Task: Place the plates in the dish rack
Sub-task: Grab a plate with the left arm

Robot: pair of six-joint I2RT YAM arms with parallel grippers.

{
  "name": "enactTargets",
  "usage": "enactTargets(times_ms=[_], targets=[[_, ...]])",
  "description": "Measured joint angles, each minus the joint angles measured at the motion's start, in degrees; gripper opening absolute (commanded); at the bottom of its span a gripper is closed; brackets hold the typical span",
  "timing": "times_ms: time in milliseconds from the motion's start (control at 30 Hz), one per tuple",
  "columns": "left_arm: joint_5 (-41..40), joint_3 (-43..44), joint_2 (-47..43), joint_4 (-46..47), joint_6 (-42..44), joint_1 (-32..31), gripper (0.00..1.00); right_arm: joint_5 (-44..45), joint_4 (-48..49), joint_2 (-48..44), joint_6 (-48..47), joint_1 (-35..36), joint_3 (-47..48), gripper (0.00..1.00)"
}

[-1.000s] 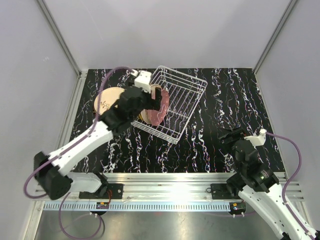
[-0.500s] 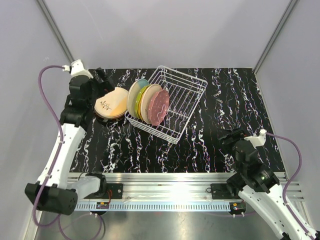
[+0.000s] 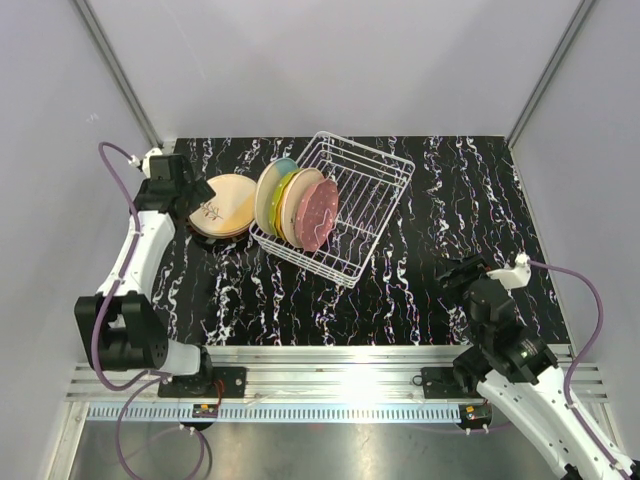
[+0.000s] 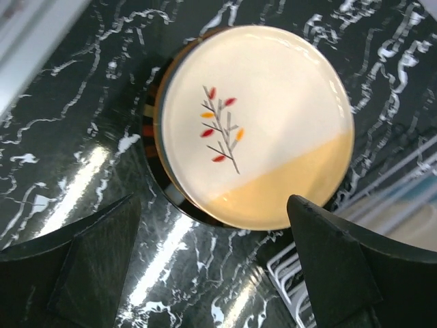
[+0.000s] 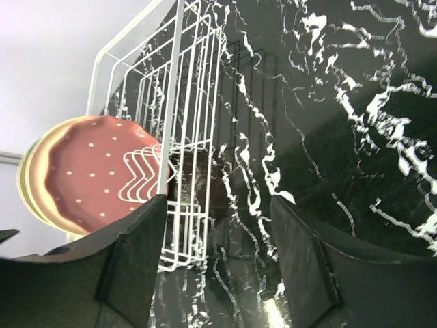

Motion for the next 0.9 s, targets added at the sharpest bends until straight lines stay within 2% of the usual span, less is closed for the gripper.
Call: enactTargets(times_ms=[233, 400, 433, 567, 733, 900], targets=[[-1.75, 0.96, 5.99, 0.76, 0.63, 2.34, 0.89, 1.18, 2.91, 3.69, -6.54, 0.0, 0.0, 0.67], [2.93, 0.92, 12.68, 3.72, -1.66, 5.11, 0.79, 2.12, 5.31, 5.51, -11.67, 0.0, 0.0, 0.67], [3.65, 0.87, 13.55, 4.24, -2.05, 5.68, 0.79, 2.69, 5.31, 5.49, -12.76, 0.0, 0.0, 0.6], [4.44, 0.87, 15.06, 5.92, -2.56, 6.91, 0.76, 4.31, 5.31, 4.04, -16.39, 0.0, -0.07, 0.51], [4.98, 0.87, 16.63, 7.74, -2.4, 6.99, 0.61, 4.83, 6.75, 1.55, -18.88, 0.0, -0.83, 0.47], [5.6, 0.87, 19.26, 8.66, -1.79, 7.15, 0.59, 4.83, 7.41, 2.21, -20.09, 0.0, -1.25, 0.45]])
